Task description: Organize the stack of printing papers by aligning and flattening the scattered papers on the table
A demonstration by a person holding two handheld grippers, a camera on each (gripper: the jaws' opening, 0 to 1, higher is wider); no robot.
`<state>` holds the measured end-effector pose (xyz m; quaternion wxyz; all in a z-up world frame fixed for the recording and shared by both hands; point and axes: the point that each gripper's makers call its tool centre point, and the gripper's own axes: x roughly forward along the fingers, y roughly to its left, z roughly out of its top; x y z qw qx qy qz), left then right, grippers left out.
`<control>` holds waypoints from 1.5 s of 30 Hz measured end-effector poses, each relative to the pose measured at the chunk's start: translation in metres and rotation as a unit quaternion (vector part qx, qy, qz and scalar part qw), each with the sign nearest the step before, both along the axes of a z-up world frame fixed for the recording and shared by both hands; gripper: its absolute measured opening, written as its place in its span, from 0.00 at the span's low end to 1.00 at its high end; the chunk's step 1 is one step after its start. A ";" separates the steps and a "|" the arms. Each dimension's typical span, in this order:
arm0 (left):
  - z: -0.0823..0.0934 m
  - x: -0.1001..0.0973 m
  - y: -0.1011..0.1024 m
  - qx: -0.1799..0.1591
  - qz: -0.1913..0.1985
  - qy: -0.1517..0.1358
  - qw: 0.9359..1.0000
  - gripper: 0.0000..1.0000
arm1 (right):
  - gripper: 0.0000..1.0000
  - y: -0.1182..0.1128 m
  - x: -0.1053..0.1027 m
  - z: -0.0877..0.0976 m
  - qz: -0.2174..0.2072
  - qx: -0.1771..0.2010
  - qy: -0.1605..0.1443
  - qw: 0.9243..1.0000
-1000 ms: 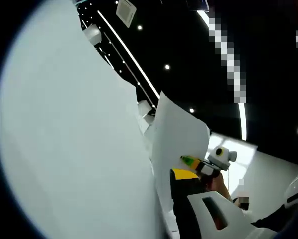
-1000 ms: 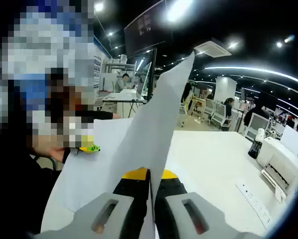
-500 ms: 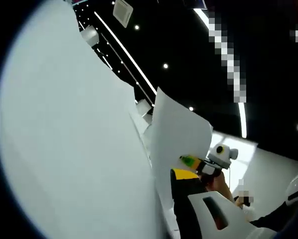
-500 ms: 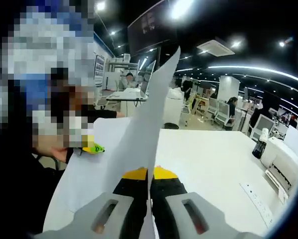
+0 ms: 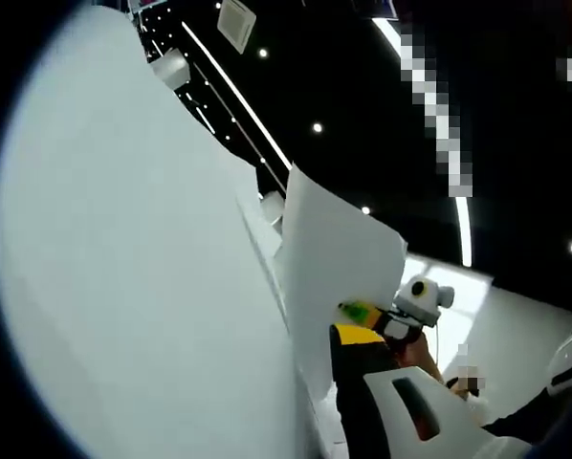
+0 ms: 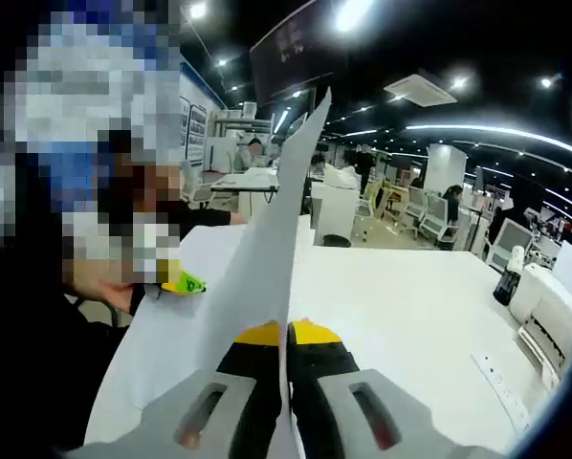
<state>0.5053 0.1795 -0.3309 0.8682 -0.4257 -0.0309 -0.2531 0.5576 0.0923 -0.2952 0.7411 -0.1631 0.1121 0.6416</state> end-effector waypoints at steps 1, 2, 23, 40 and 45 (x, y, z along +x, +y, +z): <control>0.000 0.000 0.000 0.000 0.000 0.000 1.000 0.23 | 0.00 0.001 0.000 -0.001 0.001 -0.001 0.001 1.000; 0.000 0.000 0.000 -0.001 -0.001 0.000 1.000 0.23 | 0.00 0.001 -0.001 -0.002 0.003 -0.002 0.002 1.000; 0.001 -0.002 -0.005 0.004 -0.007 -0.007 1.000 0.26 | 0.00 0.010 -0.015 -0.015 0.031 -0.021 0.015 0.999; 0.002 -0.003 -0.005 0.004 -0.007 -0.009 1.000 0.26 | 0.00 0.027 -0.027 -0.015 0.052 -0.018 0.018 0.998; 0.002 -0.003 -0.006 0.010 -0.008 -0.010 1.000 0.25 | 0.00 0.028 -0.032 -0.019 0.063 -0.021 0.023 0.998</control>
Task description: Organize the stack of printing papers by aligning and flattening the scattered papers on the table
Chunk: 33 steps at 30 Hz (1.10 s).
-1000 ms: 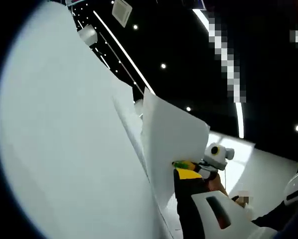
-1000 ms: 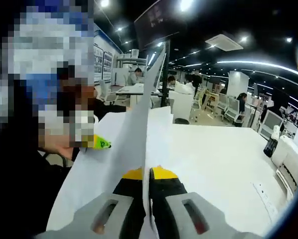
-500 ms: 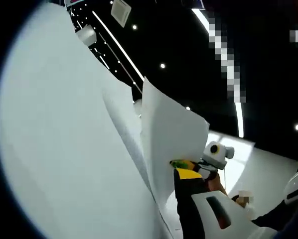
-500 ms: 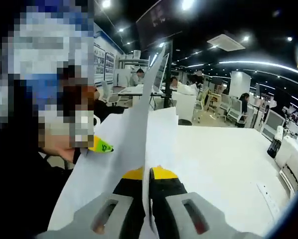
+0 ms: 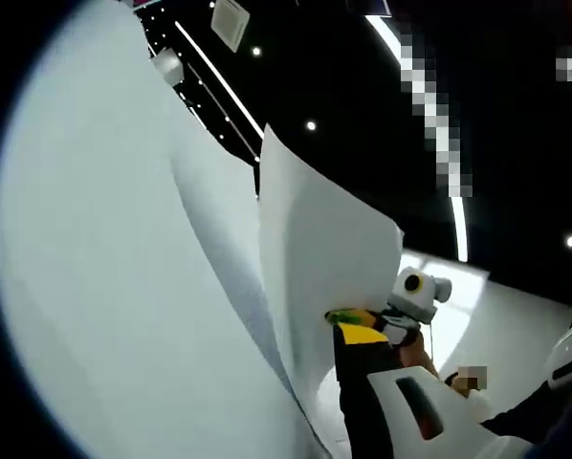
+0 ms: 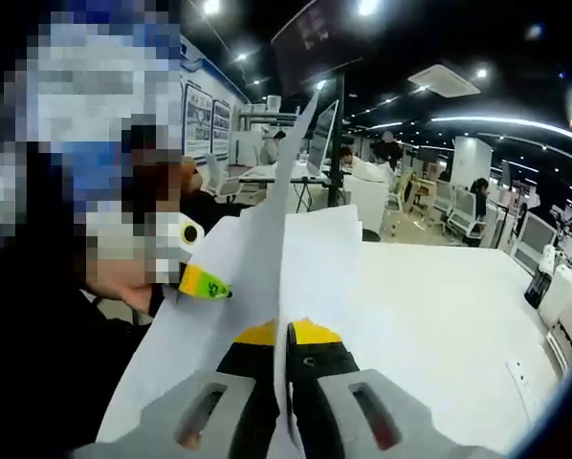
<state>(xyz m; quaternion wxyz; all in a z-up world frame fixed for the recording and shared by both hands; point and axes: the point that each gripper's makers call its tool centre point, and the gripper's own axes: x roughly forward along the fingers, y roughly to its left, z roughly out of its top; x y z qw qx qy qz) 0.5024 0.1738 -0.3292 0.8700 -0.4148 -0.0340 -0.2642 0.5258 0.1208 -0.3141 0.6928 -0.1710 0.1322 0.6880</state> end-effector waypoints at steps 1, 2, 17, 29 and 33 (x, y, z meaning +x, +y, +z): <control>0.000 0.000 0.000 0.000 0.000 0.000 1.000 0.25 | 0.00 0.000 -0.001 0.000 0.001 -0.001 0.001 1.000; 0.000 0.000 0.000 -0.002 0.000 0.000 1.000 0.25 | 0.00 0.001 -0.002 -0.001 0.002 -0.001 0.001 1.000; 0.001 -0.001 0.001 -0.003 0.000 -0.004 1.000 0.25 | 0.00 0.012 -0.007 -0.009 0.007 -0.009 0.004 1.000; 0.000 -0.001 0.000 0.003 -0.003 -0.004 1.000 0.25 | 0.00 0.019 -0.005 0.000 0.006 -0.003 0.000 1.000; 0.000 -0.001 -0.001 0.004 -0.004 -0.004 1.000 0.25 | 0.00 0.024 -0.004 0.004 0.012 -0.004 -0.002 1.000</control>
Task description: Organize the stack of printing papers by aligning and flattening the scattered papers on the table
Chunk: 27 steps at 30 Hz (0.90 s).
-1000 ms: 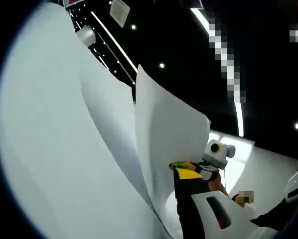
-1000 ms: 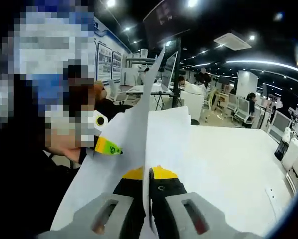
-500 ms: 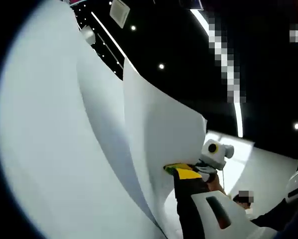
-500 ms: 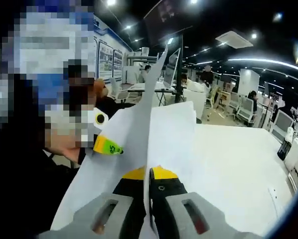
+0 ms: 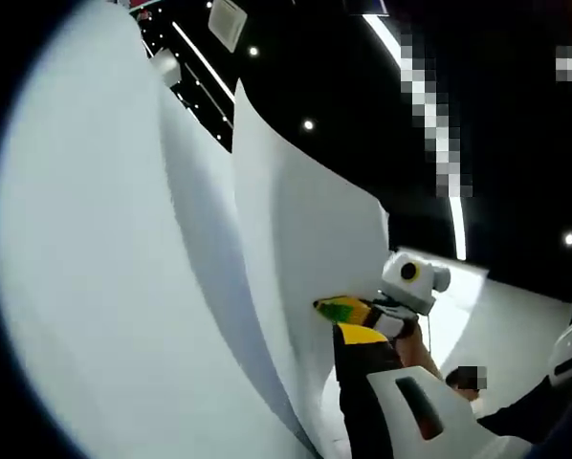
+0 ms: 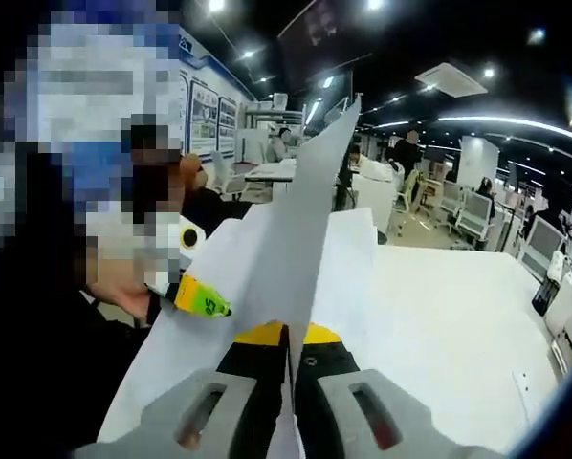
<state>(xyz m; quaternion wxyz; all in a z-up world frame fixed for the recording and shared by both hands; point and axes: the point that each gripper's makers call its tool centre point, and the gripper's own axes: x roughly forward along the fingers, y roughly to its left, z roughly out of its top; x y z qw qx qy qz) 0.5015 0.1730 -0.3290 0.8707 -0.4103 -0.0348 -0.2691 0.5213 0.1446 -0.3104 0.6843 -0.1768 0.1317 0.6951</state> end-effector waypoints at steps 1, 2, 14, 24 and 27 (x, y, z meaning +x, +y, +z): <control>0.000 0.000 0.000 0.001 0.000 -0.001 1.000 0.25 | 0.00 0.001 0.000 0.001 0.001 -0.001 -0.001 1.000; 0.000 0.000 0.000 0.001 -0.001 -0.001 1.000 0.25 | 0.00 0.002 0.001 0.001 0.002 -0.002 -0.002 1.000; -0.001 0.000 -0.001 0.006 -0.003 -0.002 1.000 0.25 | 0.00 0.012 -0.003 0.011 0.032 -0.010 -0.017 0.999; -0.002 0.000 -0.002 0.017 -0.003 -0.001 1.000 0.23 | 0.00 0.013 -0.003 0.007 0.040 -0.024 -0.021 0.999; -0.004 0.000 -0.004 0.027 -0.002 0.000 1.000 0.21 | 0.00 0.013 -0.003 0.006 0.040 -0.025 -0.020 0.999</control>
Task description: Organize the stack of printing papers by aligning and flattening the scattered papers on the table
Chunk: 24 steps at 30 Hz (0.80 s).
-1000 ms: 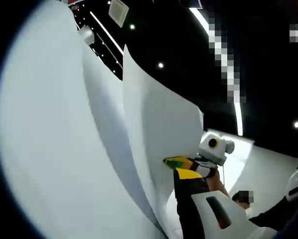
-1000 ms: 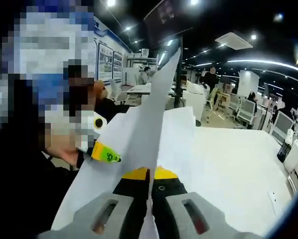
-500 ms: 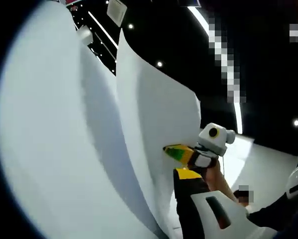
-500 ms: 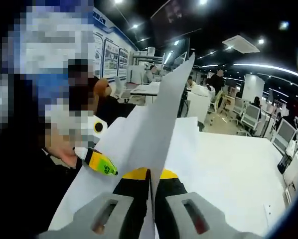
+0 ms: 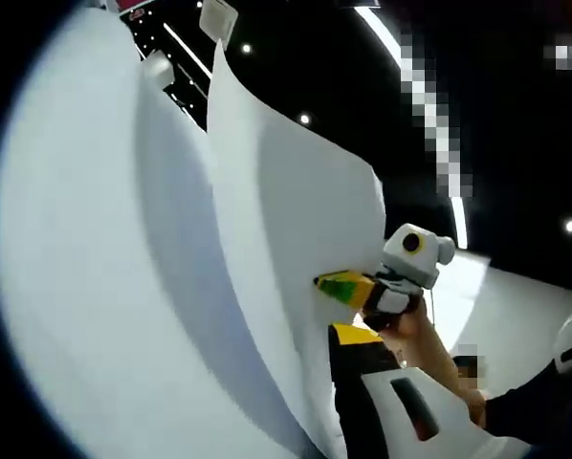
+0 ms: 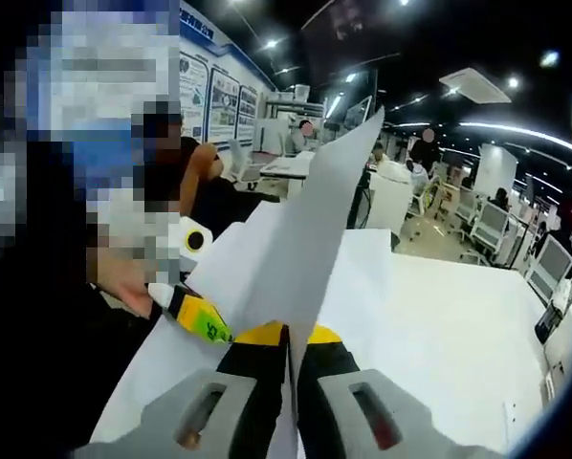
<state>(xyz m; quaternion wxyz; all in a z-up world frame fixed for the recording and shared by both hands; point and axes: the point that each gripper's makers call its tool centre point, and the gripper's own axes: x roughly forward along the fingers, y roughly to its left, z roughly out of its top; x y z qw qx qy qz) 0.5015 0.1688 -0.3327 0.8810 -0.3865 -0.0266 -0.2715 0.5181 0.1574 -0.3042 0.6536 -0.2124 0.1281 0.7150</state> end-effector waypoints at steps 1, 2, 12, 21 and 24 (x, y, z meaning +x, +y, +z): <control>0.000 0.000 0.000 0.002 0.001 0.000 1.000 0.21 | 0.00 0.000 0.000 -0.001 0.000 -0.001 0.001 1.000; -0.001 0.000 0.000 0.004 0.001 -0.001 1.000 0.21 | 0.00 0.000 -0.001 -0.001 0.001 -0.002 0.001 1.000; -0.001 -0.001 0.000 0.011 0.005 -0.002 1.000 0.18 | 0.00 0.002 -0.002 -0.006 0.002 -0.008 0.000 1.000; -0.002 -0.001 0.001 0.020 0.013 -0.005 1.000 0.10 | 0.00 0.003 -0.002 -0.007 0.001 -0.008 -0.003 1.000; -0.002 -0.001 0.002 0.021 0.013 -0.006 1.000 0.09 | 0.00 0.003 -0.002 -0.007 0.000 -0.008 -0.004 1.000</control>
